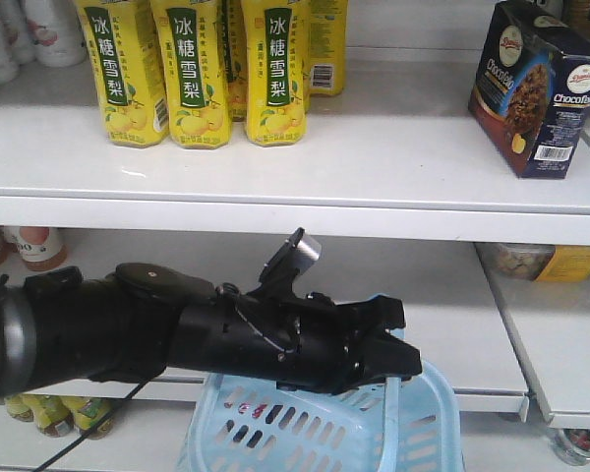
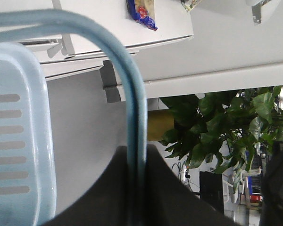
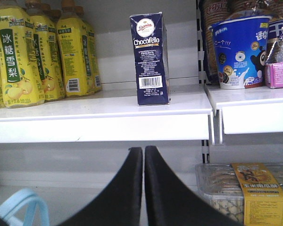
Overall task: Left arm holds basket, right arm returns cookies
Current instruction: 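Withdraw the right gripper and swing the basket away with the left gripper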
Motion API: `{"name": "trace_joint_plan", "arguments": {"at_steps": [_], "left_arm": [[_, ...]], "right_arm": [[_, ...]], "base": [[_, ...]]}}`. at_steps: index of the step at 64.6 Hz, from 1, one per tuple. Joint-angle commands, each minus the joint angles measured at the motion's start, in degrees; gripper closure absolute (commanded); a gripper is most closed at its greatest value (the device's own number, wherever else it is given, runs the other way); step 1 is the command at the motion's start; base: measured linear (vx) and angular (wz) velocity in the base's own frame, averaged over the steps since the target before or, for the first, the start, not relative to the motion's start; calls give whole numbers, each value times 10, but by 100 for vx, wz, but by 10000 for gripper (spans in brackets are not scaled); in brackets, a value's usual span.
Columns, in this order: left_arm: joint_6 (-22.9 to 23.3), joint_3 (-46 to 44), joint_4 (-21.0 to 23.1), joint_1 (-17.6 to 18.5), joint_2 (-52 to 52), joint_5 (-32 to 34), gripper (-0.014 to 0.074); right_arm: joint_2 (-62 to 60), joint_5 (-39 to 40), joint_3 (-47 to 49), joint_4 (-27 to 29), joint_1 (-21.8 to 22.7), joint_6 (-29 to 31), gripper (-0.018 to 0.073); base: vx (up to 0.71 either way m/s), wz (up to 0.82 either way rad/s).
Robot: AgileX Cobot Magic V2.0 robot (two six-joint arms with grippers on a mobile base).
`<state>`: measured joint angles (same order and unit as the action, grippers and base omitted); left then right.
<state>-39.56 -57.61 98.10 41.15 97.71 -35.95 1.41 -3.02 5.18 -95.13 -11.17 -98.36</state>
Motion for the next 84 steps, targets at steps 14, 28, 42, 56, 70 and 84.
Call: {"name": "trace_joint_plan", "arguments": {"at_steps": [14,28,42,56,70,84], "left_arm": [[-17,145,-4,19,-205,44,603],[-16,248,-121,19,-385,46,603],[-15,316,-242,19,-526,83,603],[40,388,-377,19,-656,244,603],[133,474,-532,-9,-749,374,603],[282,543,-702,-142,-813,374,603]], "right_arm": [[7,-7,16,-10,3,0,567],[7,-7,16,-10,3,0,567],[7,-7,16,-10,3,0,567],[7,-7,16,-10,3,0,567],[7,-7,16,-10,3,0,567],[7,-7,16,-10,3,0,567]], "base": [[0,0],[0,0],[0,0],[0,0],[0,0],[0,0]]}}
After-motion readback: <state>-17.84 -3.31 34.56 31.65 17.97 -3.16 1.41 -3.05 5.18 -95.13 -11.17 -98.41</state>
